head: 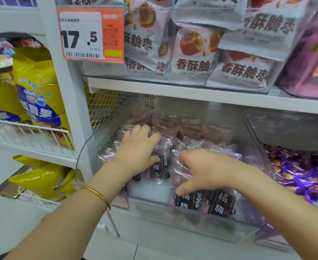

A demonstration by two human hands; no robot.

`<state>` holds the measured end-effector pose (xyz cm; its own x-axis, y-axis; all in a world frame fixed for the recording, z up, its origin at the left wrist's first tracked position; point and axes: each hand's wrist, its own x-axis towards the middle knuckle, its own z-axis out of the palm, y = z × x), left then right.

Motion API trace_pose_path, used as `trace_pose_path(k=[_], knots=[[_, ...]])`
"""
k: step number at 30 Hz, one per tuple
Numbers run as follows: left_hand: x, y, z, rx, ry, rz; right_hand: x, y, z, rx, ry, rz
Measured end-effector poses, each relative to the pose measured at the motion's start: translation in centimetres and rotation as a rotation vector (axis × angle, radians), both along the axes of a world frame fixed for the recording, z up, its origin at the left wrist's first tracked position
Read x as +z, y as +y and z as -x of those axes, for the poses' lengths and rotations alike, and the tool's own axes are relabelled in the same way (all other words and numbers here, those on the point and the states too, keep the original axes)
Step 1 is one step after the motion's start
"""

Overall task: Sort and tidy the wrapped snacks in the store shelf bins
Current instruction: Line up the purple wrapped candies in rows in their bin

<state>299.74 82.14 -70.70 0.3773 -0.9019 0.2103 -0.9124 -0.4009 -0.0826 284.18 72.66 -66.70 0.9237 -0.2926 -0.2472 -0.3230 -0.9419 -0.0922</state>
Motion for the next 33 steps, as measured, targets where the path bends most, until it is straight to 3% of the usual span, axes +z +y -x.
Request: trace_pose_path(k=[9, 14, 18, 21, 23, 26, 28, 33], knots=[[0.5, 0.2, -0.9, -0.003, 0.127, 0.008, -0.1, 0.5, -0.6, 0.034, -0.097, -0.071], [1.3, 0.3, -1.6, -0.076, 0.412, 0.287, -1.0, 1.2, -3.9, 0.082, -0.274, -0.151], [2.2, 0.7, -1.8, -0.104, 0.551, 0.414, -2.6, 1.9, -5.4, 0.107, -0.273, -0.130], [2.4, 0.8, -1.2, -0.152, 0.518, 0.371, -0.7, 0.5, -3.5, 0.091, -0.380, -0.169], [2.6, 0.8, -0.8, -0.200, 0.508, 0.321, 1.2, -1.4, -0.7, -0.001, -0.435, -0.073], [2.7, 1.0, 0.3, -0.266, 0.500, 0.090, 2.2, -3.3, 3.2, -0.124, -0.177, 0.168], [2.6, 0.9, 1.1, -0.255, 0.389, -0.047, 1.1, -3.2, 4.2, -0.112, -0.013, 0.266], [1.9, 0.0, 2.9, -0.224, 0.223, -0.070, 0.2, -2.3, 4.7, -0.158, 0.020, 0.215]])
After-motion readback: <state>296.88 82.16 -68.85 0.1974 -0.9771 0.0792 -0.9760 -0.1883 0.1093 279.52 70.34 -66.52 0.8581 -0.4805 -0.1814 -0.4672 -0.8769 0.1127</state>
